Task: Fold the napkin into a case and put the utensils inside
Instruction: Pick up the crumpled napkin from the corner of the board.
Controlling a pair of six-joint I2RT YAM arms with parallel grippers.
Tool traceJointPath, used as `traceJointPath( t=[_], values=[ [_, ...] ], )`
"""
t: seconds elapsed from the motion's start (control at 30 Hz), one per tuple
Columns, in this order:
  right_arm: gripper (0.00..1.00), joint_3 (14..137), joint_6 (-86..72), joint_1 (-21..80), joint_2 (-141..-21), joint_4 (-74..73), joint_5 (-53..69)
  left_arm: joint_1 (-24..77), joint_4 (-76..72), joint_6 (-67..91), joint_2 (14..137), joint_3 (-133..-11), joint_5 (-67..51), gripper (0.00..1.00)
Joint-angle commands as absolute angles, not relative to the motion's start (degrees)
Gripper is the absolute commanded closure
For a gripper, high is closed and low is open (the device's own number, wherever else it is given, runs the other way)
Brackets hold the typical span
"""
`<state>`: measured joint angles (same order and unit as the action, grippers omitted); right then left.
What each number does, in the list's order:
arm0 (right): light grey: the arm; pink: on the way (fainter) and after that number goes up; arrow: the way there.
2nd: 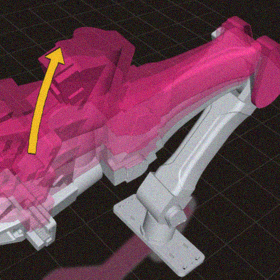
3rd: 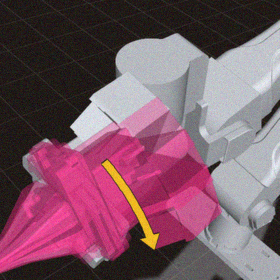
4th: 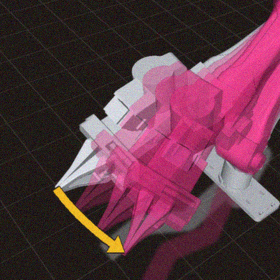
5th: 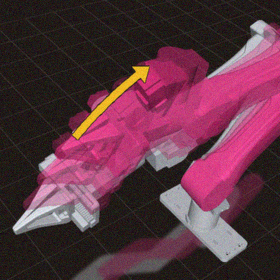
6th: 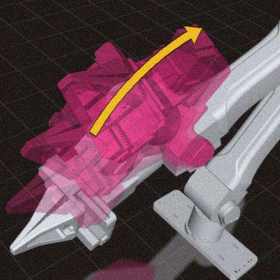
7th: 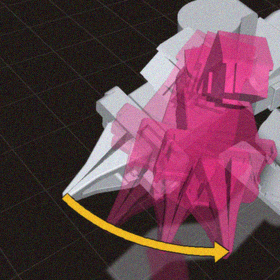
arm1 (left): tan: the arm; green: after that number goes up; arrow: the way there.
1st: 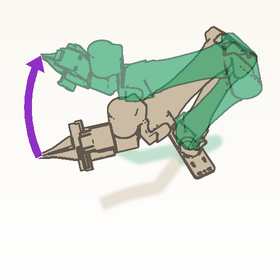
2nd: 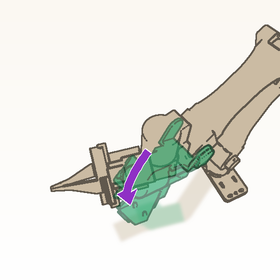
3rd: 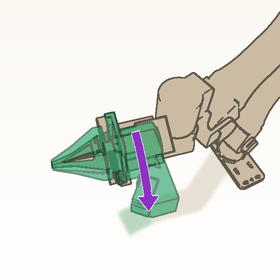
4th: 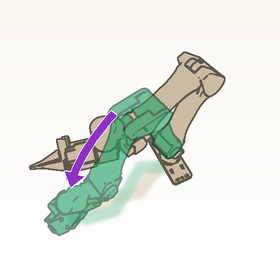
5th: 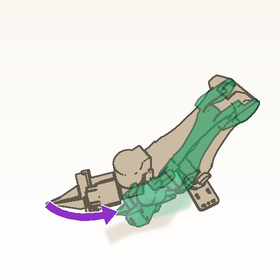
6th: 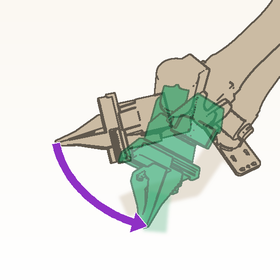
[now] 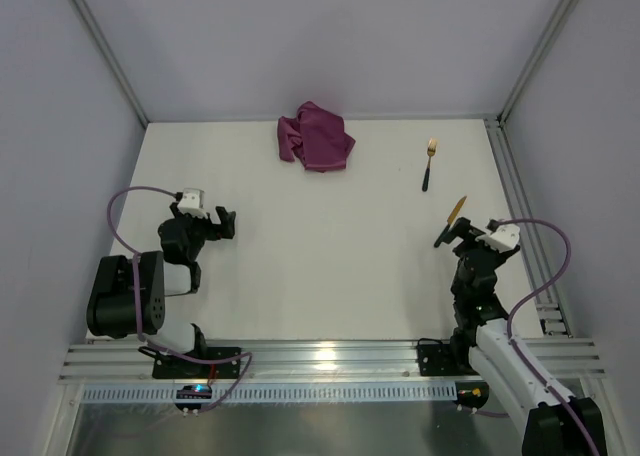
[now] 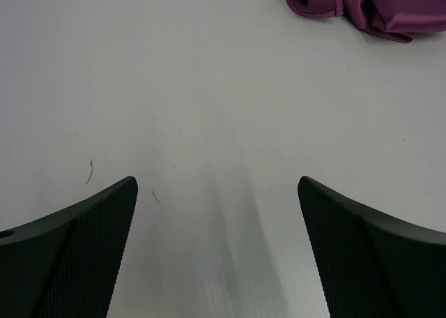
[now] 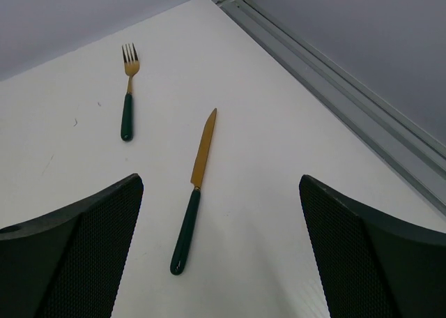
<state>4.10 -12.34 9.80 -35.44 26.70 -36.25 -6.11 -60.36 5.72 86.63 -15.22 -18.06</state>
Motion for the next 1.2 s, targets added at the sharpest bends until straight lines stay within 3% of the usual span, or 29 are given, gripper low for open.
traceJointPath(
  t=[0.0, 0.13, 0.27, 0.37, 0.43, 0.53, 0.67, 0.7, 0.73, 0.77, 0.83, 1.03, 1.17],
  values=[
    [0.03, 6.8, -12.3, 10.3, -34.1, 28.9, -35.2, -6.2, -62.4, 5.4, 86.3, -16.3, -17.5, 0.01],
    [0.04, 14.0, -13.4, 10.3, -36.8, 22.4, -30.2, -6.2, -62.3, 5.4, 86.3, -16.3, -17.5, 0.01],
    [0.11, 25.7, -16.3, 10.6, -44.6, 12.8, -23.7, -6.2, -62.3, 5.4, 86.2, -16.2, -18.4, 0.01],
    [0.15, 36.5, -19.7, 11.7, -53.2, 4.2, -19.5, -6.3, -57.8, 4.3, 83.6, -16.6, -18.7, 0.01],
    [0.17, 43.7, -22.4, 12.5, -60.4, 0.4, -13.6, -6.7, -65.1, 5.7, 84.5, -14.8, -19.1, 0.01],
    [0.2, 52.3, -25.0, 14.1, -71.1, -4.0, -5.7, -7.4, -64.7, 6.1, 84.1, -14.3, -19.6, 0.01],
    [0.21, 63.7, -30.5, 16.8, -85.1, -8.5, -0.9, -8.3, -68.7, 7.3, 83.9, -12.7, -19.7, 0.01],
    [0.21, 67.9, -31.8, 17.0, -87.7, -9.7, -0.6, -8.7, -70.7, 9.0, 82.8, -12.2, -24.1, 0.01],
    [0.21, 69.7, -33.3, 17.4, -92.5, -9.8, 1.5, -12.7, -66.7, 10.3, 79.5, -13.5, -24.3, 0.01],
    [0.22, 71.3, -34.9, 17.8, -94.8, -10.0, 2.9, -13.2, -52.8, 10.9, 72.5, -15.4, -24.0, 0.01],
    [0.22, 76.0, -38.4, 18.1, -101.5, -9.3, 3.9, -13.0, -41.5, 7.1, 70.1, -22.8, -25.9, 0.01],
    [0.23, 91.1, -45.4, 19.3, -117.4, -9.8, 7.0, -12.8, -19.0, 1.1, 72.5, -35.6, -27.8, 0.03],
    [0.24, 102.3, -47.0, 19.4, -126.5, -12.7, 6.1, -12.7, -4.1, -2.8, 74.4, -43.6, -26.9, 0.14]
  ],
)
